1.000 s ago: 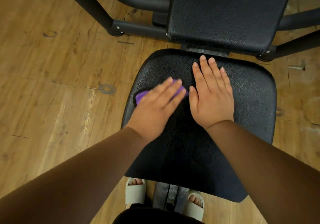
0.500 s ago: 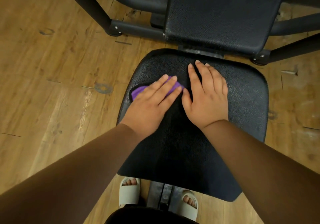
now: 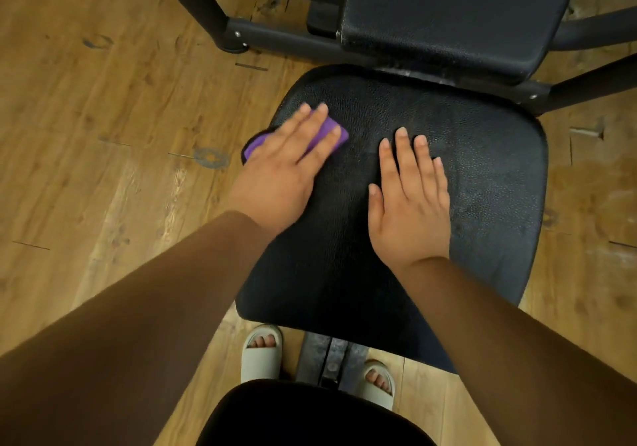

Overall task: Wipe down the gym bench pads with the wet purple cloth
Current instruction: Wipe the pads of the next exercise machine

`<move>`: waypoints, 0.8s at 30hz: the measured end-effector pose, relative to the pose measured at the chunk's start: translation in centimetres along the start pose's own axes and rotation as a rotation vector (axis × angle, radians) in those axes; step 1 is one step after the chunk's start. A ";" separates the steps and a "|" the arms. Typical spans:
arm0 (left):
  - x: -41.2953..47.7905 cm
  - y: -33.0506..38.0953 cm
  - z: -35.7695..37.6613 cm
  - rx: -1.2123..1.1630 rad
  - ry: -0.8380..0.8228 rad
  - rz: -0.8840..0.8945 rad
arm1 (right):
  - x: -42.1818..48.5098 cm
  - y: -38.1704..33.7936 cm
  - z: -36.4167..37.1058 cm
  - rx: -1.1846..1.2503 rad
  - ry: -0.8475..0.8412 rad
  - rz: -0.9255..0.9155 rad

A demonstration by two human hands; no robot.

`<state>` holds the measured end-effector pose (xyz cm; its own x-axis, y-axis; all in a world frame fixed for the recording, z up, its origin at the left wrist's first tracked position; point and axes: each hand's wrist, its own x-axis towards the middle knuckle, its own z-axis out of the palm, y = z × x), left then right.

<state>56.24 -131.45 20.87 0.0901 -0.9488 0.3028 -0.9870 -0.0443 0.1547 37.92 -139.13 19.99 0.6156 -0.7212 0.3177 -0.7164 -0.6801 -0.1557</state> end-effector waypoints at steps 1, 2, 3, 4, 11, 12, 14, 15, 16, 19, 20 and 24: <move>0.3 0.6 0.0 -0.001 0.033 -0.074 | 0.0 -0.1 0.1 -0.013 0.005 0.002; 0.3 1.6 0.2 0.004 0.055 -0.110 | 0.0 -0.2 0.2 -0.021 0.012 0.004; 0.0 2.7 0.6 0.004 0.054 -0.101 | -0.1 -0.2 0.3 -0.025 0.017 0.004; -0.5 3.6 1.0 -0.003 0.030 -0.052 | -0.1 -0.2 0.3 -0.028 0.022 0.000; -0.3 1.4 0.4 -0.008 0.135 -0.224 | -0.4 -0.3 0.3 -0.031 0.044 -0.007; 0.0 2.2 0.6 -0.008 0.167 -0.284 | -0.4 -0.4 0.3 -0.033 0.043 -0.006; -0.3 4.5 1.2 -0.025 0.155 -0.271 | -0.3 -0.4 0.3 -0.036 0.042 -0.005; -0.7 5.6 1.5 -0.040 0.106 -0.216 | -0.3 -0.3 0.2 -0.038 0.037 -0.006; -1.3 6.3 1.7 -0.050 0.046 -0.152 | -0.3 -0.3 0.2 -0.036 0.032 -0.008; -1.9 4.5 1.2 -0.026 -0.010 -0.041 | -0.3 -0.3 0.2 -0.041 0.033 -0.005; -1.8 3.5 0.9 -0.004 0.012 -0.078 | -0.3 -0.3 0.3 -0.043 0.034 -0.007; -0.9 2.9 0.5 -0.014 0.176 -0.370 | -0.4 -0.3 0.3 -0.045 0.032 -0.012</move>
<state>53.22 -130.86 20.58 0.4614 -0.8014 0.3806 -0.8818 -0.3670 0.2961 37.95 -138.70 19.61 0.6137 -0.7082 0.3490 -0.7239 -0.6812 -0.1093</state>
